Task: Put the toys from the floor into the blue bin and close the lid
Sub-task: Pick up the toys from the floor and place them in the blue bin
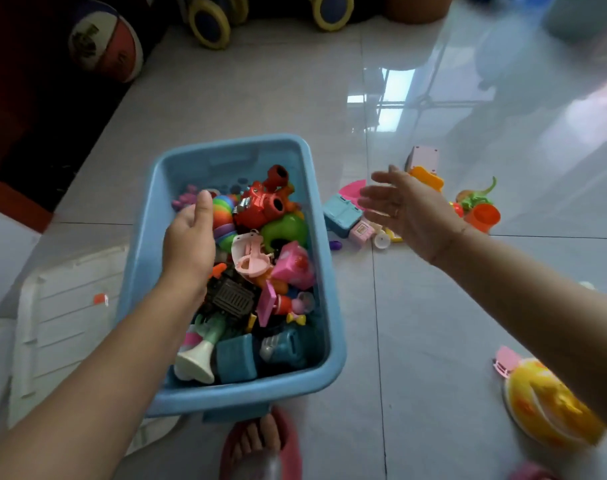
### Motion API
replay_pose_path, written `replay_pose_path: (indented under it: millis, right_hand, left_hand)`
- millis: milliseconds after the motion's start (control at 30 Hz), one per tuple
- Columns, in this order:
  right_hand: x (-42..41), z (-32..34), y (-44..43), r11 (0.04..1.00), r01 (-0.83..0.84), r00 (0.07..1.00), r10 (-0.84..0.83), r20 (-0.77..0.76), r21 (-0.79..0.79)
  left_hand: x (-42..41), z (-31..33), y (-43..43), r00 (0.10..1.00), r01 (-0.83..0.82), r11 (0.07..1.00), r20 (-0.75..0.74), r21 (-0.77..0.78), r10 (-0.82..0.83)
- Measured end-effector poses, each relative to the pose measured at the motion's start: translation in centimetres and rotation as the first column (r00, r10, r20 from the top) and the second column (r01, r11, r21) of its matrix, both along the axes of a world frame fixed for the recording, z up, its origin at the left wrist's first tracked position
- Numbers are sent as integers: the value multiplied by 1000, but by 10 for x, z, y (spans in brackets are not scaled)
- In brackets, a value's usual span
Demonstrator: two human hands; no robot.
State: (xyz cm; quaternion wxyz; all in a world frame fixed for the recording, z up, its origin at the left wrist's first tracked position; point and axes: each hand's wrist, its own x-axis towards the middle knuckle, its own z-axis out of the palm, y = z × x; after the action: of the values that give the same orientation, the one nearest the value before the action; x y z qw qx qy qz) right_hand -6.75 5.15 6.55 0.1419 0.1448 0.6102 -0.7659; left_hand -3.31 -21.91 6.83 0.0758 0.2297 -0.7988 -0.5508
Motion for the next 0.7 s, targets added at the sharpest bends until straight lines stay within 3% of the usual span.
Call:
replay_pose_path:
  millis: [200,300,400,533,700]
  right_hand:
    - [40,-48,132,919,297,950,-311,14,258]
    - [45,-77,173,839,299,946,-325,-22,455]
    - [36,-101,194,781,265,956,-291,-45,565]
    - [19,-124,212,679,150,980,-196,-19,719]
    - [-1,-150,233,600,54,989,-142,40,798]
  left_hand:
    - [-4,-3,103,942,332,938,-4,-94,-334]
    - [-13,-12,155,924,378,836,106,-398,-368]
    - [-24,-21,193,927,335,722,76,-605,-367]
    - [-41,-46,242,823,537,689,122,-486,-555]
    - [-68,-98,293,643,751,503,303,-429,-703]
